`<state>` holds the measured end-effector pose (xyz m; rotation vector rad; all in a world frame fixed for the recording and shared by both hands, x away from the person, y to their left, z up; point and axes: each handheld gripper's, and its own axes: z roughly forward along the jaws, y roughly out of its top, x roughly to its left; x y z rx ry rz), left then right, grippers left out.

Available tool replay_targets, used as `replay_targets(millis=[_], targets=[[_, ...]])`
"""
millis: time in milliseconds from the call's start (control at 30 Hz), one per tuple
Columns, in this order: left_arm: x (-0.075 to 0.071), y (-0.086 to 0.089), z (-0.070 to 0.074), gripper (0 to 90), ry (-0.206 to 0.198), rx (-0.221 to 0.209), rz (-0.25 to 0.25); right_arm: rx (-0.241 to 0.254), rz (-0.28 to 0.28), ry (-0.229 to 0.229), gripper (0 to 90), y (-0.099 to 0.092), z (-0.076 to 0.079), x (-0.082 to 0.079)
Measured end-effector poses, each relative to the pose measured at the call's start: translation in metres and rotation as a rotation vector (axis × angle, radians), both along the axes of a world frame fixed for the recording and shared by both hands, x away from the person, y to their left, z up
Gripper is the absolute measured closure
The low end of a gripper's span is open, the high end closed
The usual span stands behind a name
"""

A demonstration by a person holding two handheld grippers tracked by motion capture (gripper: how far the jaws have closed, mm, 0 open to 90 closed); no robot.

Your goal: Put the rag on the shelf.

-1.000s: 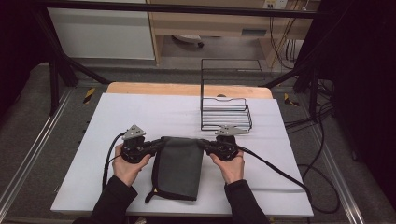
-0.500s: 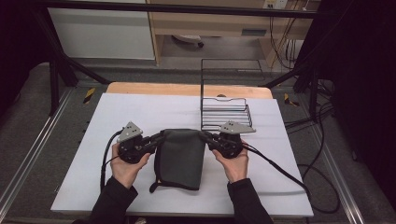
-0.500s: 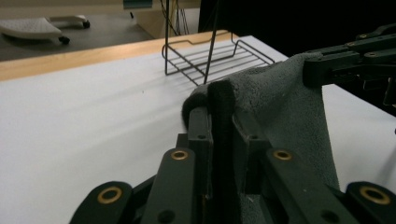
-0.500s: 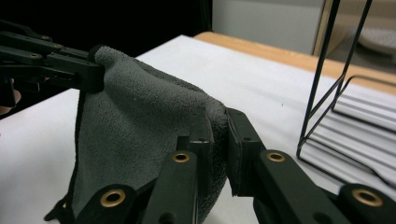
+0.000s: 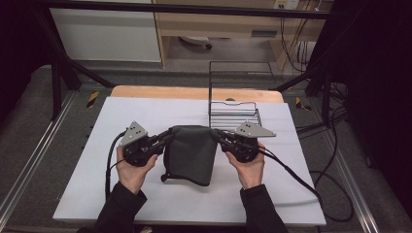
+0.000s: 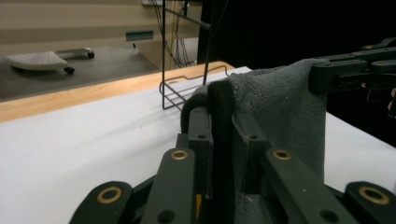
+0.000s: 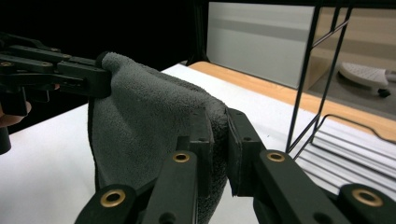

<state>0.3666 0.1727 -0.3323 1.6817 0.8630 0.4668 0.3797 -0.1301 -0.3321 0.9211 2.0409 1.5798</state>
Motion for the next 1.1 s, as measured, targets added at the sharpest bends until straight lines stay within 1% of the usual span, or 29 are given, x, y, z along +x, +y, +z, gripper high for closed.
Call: replay_targets(millis=[167,333,567,900,1067,1100], targets=[[0.0,-0.005,0.008,79.3,-0.027,-0.008,-0.005,0.002,-0.013,-0.032,82.1,-0.005,0.01,-0.001],[0.001,-0.01,0.016,79.3,-0.06,-0.027,-0.005,0.005,-0.023,-0.062,82.2,-0.01,0.02,-0.002],[0.003,-0.017,0.026,79.3,-0.093,-0.041,-0.002,0.006,-0.039,-0.095,82.2,-0.015,0.033,-0.003],[0.007,-0.024,0.037,79.3,-0.134,-0.059,0.003,0.009,-0.064,-0.143,82.1,-0.021,0.047,-0.002],[0.008,-0.028,0.043,79.3,-0.156,-0.074,0.007,0.02,-0.081,-0.158,82.1,-0.023,0.053,-0.002],[0.008,-0.029,0.045,79.3,-0.161,-0.072,0.007,0.022,-0.083,-0.167,82.1,-0.024,0.054,-0.001]])
